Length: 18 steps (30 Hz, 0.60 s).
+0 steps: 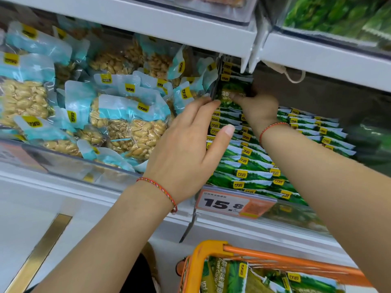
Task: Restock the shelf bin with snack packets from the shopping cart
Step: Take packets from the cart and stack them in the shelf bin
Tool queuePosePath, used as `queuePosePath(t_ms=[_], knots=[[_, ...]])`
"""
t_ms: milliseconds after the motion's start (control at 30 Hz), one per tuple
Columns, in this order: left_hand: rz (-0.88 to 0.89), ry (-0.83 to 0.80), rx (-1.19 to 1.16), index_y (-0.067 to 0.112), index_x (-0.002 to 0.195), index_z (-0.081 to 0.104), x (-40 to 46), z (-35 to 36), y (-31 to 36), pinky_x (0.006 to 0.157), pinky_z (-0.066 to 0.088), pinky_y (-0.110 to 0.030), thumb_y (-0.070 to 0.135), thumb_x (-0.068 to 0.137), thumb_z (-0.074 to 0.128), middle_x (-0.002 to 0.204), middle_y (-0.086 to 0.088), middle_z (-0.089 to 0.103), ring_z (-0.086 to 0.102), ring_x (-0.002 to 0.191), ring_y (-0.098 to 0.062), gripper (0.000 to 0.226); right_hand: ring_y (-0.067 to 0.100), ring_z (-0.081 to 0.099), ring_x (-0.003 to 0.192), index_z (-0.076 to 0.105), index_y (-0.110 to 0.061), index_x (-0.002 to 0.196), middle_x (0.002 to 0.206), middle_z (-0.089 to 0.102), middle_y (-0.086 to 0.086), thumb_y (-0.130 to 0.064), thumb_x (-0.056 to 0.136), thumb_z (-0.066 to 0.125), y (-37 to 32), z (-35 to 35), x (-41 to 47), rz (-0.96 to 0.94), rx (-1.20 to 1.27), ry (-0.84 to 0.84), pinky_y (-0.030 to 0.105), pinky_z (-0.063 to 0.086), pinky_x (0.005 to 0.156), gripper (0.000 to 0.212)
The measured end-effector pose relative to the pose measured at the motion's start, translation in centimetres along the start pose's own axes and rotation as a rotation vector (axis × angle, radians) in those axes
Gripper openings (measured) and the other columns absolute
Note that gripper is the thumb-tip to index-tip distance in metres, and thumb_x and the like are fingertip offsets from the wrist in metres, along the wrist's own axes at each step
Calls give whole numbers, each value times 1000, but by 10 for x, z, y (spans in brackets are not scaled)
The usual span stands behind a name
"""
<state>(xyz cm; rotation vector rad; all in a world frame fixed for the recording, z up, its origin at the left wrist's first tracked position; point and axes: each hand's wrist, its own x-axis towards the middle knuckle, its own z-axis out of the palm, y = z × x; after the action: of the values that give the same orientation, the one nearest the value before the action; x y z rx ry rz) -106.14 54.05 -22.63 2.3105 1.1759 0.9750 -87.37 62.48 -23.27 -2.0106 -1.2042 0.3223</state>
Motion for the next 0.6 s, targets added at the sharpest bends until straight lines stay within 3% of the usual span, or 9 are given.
queuePosePath(t_ms=[33,100,167,233,333,400,500,600], knots=[[0,-2,0,18,141,39,0,0,0,102,23,-15,48,96,31,146,4,36,31,133,-8,55,25,61,98,67,-8,97,97,66,6,-42,85,67,1,3,0,7,2,26,27,41,73,35],[1,-2,2,19,141,39,0,0,0,101,23,-15,48,96,32,146,4,36,31,133,-8,54,24,55,77,52,-11,64,66,53,0,-40,83,69,6,7,0,15,-1,46,28,36,61,39],[4,6,11,19,141,40,-1,1,0,100,24,-16,47,97,33,146,4,36,33,132,-9,53,22,47,71,37,-15,54,57,40,-2,-40,85,67,8,6,1,-13,-84,11,30,28,53,50],[3,11,17,19,141,40,0,1,0,100,25,-17,47,96,33,145,4,37,33,132,-9,53,21,46,70,35,-16,54,56,39,-1,-42,86,66,7,3,4,-34,-177,-44,31,25,52,51],[13,10,24,19,141,40,0,1,1,101,26,-19,47,96,33,145,3,37,33,132,-10,53,25,58,81,50,-11,64,74,60,7,-47,84,66,7,-1,8,-8,-196,-90,27,35,62,44],[9,5,26,19,140,40,-1,1,1,103,27,-21,47,96,33,145,2,37,34,132,-11,53,28,64,94,65,-2,87,96,68,13,-47,83,66,5,-6,5,-8,-134,-116,32,48,73,45],[50,71,61,12,137,45,-3,0,2,107,29,-28,42,98,34,142,-5,42,38,131,-18,50,28,57,112,63,-3,116,119,64,12,-40,89,62,0,-24,-15,-36,-153,-96,30,43,88,46],[184,220,124,4,127,55,-13,-4,9,108,34,-41,27,98,42,133,-13,51,45,126,-27,39,21,60,102,63,-10,120,110,66,4,-26,92,59,0,-51,-43,-42,-48,-56,27,45,83,32]])
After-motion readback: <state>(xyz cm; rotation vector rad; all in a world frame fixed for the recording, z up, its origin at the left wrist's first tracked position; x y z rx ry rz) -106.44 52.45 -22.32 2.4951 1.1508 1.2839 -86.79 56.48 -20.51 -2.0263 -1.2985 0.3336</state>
